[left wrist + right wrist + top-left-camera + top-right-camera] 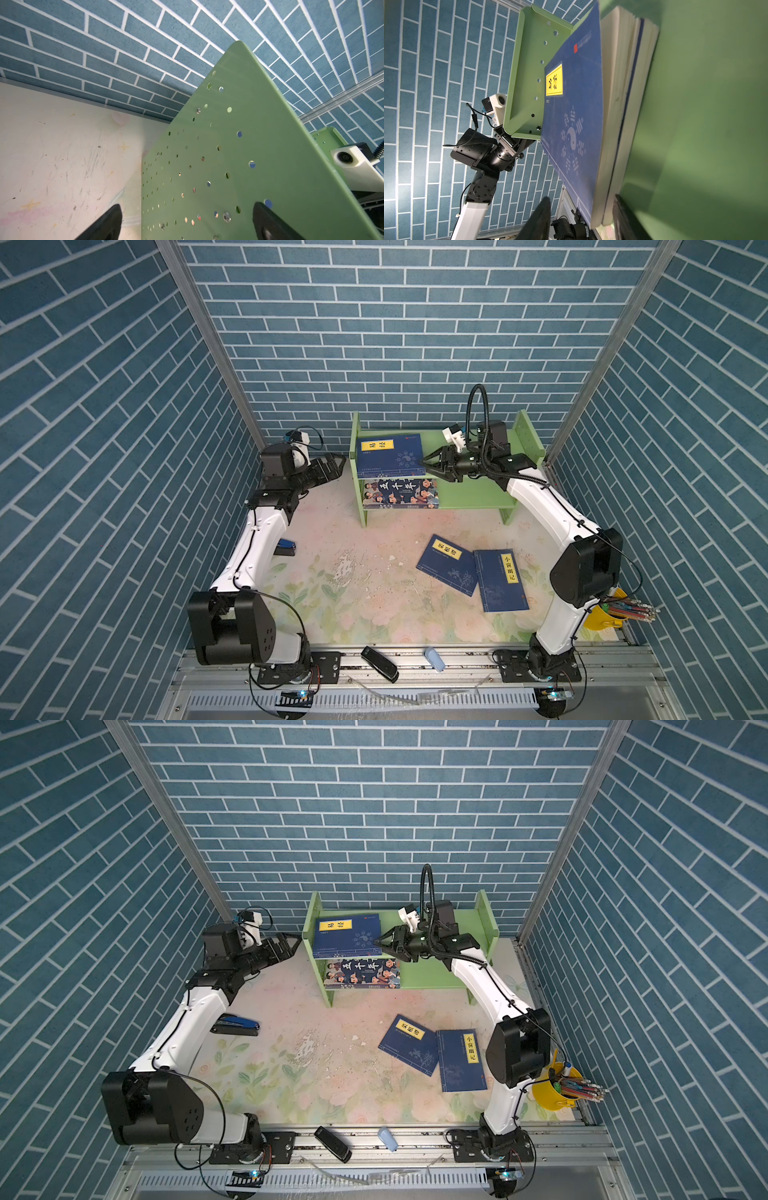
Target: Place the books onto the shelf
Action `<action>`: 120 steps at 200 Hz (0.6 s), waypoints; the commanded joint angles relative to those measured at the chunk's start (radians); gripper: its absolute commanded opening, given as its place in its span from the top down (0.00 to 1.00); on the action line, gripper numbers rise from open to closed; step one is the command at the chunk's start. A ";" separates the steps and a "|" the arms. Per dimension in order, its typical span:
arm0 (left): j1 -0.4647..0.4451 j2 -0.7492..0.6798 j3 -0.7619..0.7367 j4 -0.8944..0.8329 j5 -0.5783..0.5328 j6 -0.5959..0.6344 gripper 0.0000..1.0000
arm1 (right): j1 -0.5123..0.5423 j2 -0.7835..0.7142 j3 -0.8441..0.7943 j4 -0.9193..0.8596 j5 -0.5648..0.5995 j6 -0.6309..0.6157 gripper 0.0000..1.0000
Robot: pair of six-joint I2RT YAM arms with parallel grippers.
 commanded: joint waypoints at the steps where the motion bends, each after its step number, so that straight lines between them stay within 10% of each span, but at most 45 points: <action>1: -0.002 0.006 -0.007 0.032 0.011 -0.001 0.01 | 0.028 -0.039 0.002 -0.032 -0.040 -0.034 0.51; 120: -0.007 -0.010 -0.015 0.023 -0.001 0.048 0.00 | 0.030 -0.048 -0.001 -0.041 -0.005 -0.051 0.51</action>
